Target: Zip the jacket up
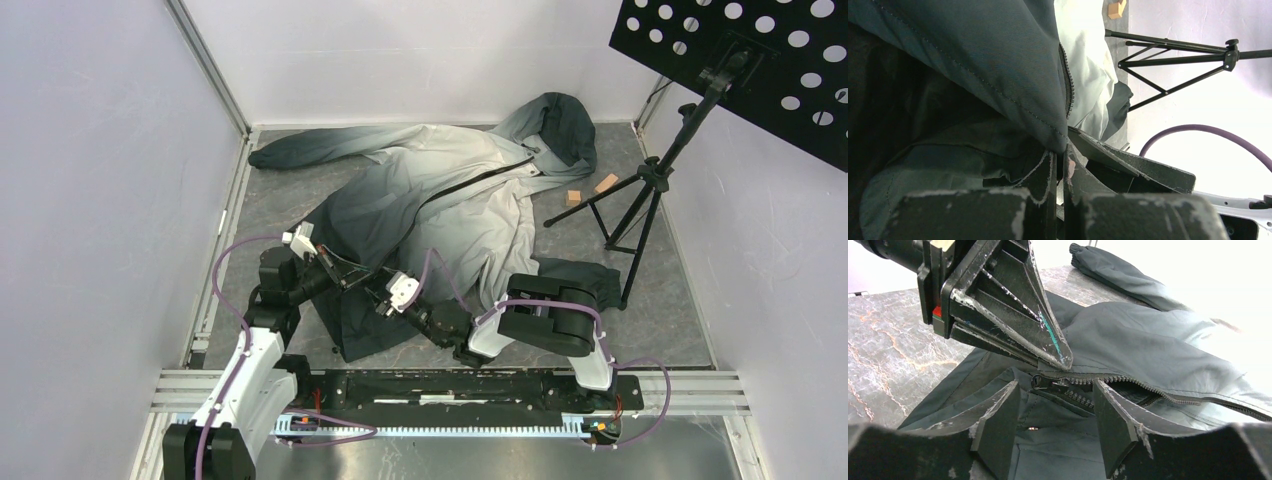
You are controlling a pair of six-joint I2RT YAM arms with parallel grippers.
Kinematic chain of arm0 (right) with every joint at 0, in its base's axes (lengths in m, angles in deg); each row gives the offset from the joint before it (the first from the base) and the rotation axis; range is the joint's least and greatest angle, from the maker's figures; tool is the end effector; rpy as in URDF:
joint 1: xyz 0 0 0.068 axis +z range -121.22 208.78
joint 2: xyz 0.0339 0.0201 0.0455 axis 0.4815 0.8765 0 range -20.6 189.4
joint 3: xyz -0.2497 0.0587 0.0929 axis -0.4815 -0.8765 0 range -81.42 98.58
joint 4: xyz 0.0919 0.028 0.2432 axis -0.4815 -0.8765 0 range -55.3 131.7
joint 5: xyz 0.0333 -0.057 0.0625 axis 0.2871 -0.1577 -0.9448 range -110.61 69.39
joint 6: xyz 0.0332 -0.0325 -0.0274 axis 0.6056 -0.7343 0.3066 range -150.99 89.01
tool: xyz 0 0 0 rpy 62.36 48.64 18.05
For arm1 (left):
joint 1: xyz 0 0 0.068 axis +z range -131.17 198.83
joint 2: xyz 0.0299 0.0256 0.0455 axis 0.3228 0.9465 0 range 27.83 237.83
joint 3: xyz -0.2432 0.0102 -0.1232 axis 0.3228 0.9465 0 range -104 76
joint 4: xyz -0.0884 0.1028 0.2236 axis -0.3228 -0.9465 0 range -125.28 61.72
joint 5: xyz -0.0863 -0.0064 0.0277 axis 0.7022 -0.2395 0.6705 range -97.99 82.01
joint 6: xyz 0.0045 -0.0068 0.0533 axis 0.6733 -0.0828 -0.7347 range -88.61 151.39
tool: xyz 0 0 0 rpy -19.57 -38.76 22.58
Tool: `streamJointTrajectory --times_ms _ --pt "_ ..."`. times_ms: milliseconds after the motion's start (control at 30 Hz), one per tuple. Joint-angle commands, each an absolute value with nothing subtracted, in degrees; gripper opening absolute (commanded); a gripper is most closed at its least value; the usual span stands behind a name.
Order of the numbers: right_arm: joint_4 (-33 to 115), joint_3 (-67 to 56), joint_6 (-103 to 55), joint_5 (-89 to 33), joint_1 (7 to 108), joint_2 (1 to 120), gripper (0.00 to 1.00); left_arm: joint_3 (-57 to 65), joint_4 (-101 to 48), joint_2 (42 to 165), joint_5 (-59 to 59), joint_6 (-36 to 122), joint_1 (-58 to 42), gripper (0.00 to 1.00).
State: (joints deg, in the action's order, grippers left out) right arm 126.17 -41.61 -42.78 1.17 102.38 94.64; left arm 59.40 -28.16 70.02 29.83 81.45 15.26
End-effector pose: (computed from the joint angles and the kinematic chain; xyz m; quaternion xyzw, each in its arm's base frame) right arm 0.1137 0.3398 0.1470 -0.3266 0.5660 0.2784 0.7039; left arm 0.1618 -0.0321 0.1952 -0.1568 0.8033 -0.4724 0.3271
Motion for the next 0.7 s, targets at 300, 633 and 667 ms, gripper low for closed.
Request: streamJointTrajectory --times_ms 300,633,667 --pt "150.4 -40.0 -40.7 3.4 102.9 92.5 0.58 58.9 -26.9 68.7 31.6 82.1 15.4 0.02" --pt "152.0 -41.7 -40.6 4.8 102.9 91.1 0.57 59.3 -26.9 68.9 31.2 81.8 15.4 0.02" --pt "152.0 -41.8 -40.8 4.8 102.9 91.0 0.56 59.3 -26.8 68.9 31.2 81.8 15.4 0.02"
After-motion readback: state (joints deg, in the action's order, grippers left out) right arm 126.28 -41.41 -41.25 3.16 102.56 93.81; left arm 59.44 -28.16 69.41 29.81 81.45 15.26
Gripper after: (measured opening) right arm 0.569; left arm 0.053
